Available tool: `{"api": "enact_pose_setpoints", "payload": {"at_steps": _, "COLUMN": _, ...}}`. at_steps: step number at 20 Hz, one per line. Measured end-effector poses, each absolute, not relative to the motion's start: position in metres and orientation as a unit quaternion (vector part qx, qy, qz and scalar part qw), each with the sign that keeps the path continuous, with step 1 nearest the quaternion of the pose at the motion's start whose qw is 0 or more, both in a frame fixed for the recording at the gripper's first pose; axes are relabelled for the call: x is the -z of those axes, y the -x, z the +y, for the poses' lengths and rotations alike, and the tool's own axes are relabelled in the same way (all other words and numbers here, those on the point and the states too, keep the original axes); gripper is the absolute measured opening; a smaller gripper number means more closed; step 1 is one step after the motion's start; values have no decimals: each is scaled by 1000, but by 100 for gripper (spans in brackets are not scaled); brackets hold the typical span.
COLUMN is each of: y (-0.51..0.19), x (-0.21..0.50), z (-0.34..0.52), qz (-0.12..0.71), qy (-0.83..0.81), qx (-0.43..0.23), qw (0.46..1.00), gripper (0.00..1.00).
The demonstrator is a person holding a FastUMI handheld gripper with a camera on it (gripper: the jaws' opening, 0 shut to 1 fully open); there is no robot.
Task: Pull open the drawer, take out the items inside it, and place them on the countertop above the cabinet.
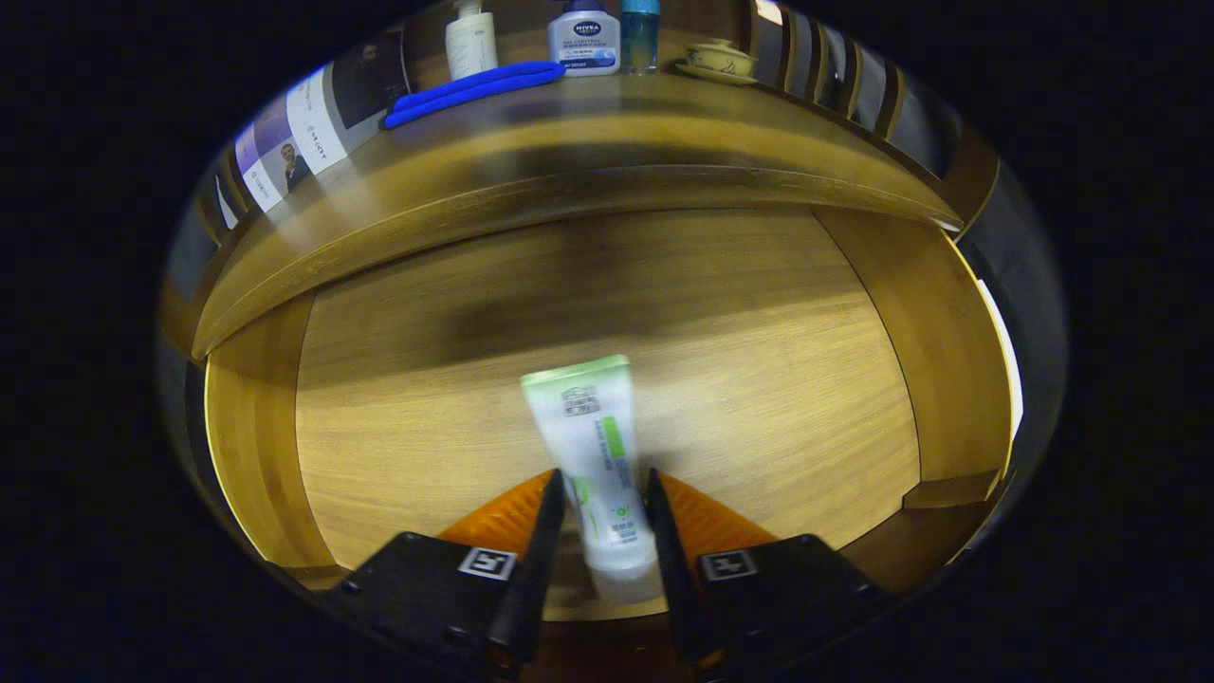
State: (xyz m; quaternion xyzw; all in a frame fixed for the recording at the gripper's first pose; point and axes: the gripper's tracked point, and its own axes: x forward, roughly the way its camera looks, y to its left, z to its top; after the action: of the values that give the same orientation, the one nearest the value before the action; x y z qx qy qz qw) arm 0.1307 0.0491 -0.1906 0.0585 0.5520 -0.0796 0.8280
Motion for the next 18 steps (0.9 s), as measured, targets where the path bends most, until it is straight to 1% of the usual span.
{"api": "enact_pose_setpoints", "payload": {"at_steps": 3, "y": -136, "x": 182, "z": 51, "qz": 524, "qy": -63, "qx": 80, "qw": 846, "gripper": 28}}
{"api": "enact_pose_setpoints", "payload": {"at_steps": 10, "y": -137, "x": 166, "z": 38, "qz": 469, "qy": -78, "qx": 99, "qw": 874, "gripper": 27}}
{"api": "enact_pose_setpoints", "payload": {"at_steps": 18, "y": -124, "x": 127, "z": 31, "qz": 411, "qy": -97, "qx": 111, "qw": 899, "gripper": 28}}
